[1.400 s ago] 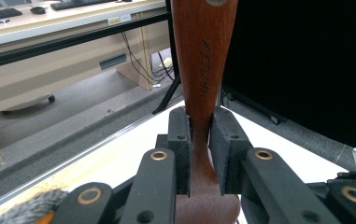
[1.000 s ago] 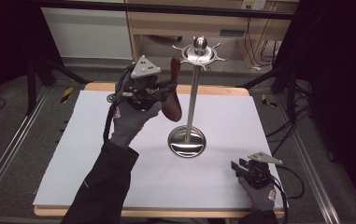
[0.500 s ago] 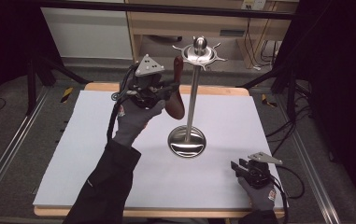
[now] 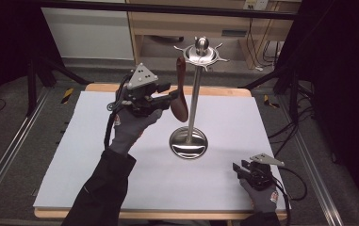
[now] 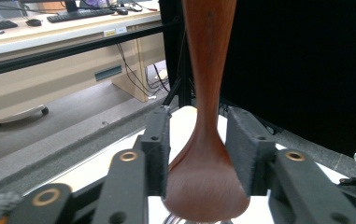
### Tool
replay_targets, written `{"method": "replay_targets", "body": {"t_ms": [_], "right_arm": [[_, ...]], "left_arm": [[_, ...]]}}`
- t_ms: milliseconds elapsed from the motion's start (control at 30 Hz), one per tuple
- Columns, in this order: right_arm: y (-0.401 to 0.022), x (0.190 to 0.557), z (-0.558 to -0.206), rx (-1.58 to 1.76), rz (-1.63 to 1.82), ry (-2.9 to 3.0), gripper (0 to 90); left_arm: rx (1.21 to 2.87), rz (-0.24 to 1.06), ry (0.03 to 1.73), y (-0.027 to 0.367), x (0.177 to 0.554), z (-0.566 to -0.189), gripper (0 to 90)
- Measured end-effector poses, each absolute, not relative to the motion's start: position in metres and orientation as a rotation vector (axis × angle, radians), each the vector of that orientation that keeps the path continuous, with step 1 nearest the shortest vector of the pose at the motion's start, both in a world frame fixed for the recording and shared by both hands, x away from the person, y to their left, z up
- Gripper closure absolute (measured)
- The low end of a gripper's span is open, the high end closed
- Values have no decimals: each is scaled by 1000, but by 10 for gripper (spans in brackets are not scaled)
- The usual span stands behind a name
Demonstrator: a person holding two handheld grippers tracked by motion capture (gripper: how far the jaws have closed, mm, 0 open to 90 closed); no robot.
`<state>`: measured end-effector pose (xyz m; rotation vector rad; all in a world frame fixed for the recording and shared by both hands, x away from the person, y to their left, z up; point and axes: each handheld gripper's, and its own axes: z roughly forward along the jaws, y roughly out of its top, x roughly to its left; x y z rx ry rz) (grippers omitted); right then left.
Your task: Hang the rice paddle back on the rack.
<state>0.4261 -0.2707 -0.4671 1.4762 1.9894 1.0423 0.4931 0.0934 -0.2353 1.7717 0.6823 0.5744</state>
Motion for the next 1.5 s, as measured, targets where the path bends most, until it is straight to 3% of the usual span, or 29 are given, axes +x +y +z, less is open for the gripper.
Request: {"method": "replay_targets", "body": {"t_ms": [367, 933, 1500], "right_arm": [[-272, 427, -469, 1472, 1033, 1984, 503], [-270, 427, -471, 1460, 1024, 1989, 424], [-269, 426, -473, 1459, 986, 2002, 406]], "left_arm": [[1793, 606, 690, 120, 481, -267, 458], [1852, 578, 830, 172, 464, -347, 401], [1912, 588, 992, 224, 449, -406, 356]]}}
